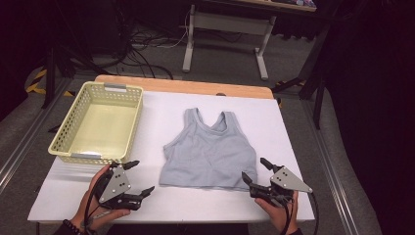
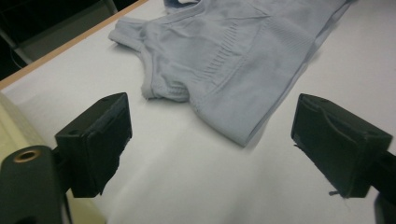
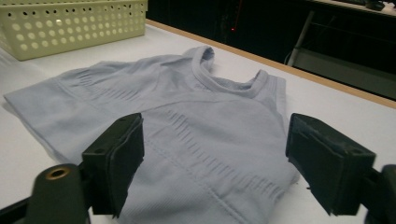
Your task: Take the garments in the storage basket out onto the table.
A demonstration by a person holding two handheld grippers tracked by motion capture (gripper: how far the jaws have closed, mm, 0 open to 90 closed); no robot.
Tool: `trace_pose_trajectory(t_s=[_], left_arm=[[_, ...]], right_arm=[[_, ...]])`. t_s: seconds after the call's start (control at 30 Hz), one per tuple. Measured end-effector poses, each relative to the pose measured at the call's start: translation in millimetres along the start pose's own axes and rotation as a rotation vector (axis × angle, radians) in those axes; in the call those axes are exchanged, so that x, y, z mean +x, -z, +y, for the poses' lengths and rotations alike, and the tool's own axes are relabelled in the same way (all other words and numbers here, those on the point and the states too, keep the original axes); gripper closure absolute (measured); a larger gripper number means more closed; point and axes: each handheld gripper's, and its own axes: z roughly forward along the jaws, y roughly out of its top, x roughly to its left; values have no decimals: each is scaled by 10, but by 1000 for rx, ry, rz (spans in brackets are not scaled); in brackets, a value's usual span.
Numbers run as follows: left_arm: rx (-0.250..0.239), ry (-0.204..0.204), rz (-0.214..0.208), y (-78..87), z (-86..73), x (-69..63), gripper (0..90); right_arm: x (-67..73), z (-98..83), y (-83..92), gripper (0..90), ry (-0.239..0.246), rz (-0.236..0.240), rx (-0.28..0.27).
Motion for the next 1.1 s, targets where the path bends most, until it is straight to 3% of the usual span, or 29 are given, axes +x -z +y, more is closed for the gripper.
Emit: trace_pose_trajectory(t_s=[0.07,0.1,0.13,0.27,0.43,0.47,0.53,0.67,0.7,0.8,0.83,0.87,0.9,0.97,1.03,1.1], left_arm=[[24,-12,-3,7,-49,-1,124],[37,-20,-10,7,-78,-4,123],[37,-20,-10,7,-78,-4,123],[38,4,-11,19,-112,14,116],[58,10,2,40,-122,55,99],[56,20,11,51,-125,72,93],[44,33,10,69,-128,91,93],[44,40,16,75,-138,113,93],[47,41,19,72,-138,116,93],[46,45,19,63,-131,126,94],[45,49,20,60,-128,129,94],[47,47,24,59,-127,129,96],[47,49,24,57,-127,128,96],[54,57,34,50,-128,126,96],[84,67,52,18,-146,134,100],[96,73,62,0,-157,131,102]], right_arm=[[11,4,-14,201,6,5,-3],[17,10,-30,261,14,28,-3],[17,10,-30,261,14,28,-3],[64,32,-63,246,38,36,1],[172,81,-214,272,2,68,42],[335,127,-342,300,51,119,83],[388,132,-376,309,68,130,94],[639,130,-573,360,93,232,145],[769,141,-671,427,107,285,153],[951,183,-806,483,122,343,155],[951,183,-806,483,122,343,155],[1024,206,-871,500,129,372,155],[1190,258,-1035,502,148,411,168],[1241,271,-1092,498,149,425,173],[1417,314,-1301,492,179,469,219],[1460,325,-1361,486,182,480,232]])
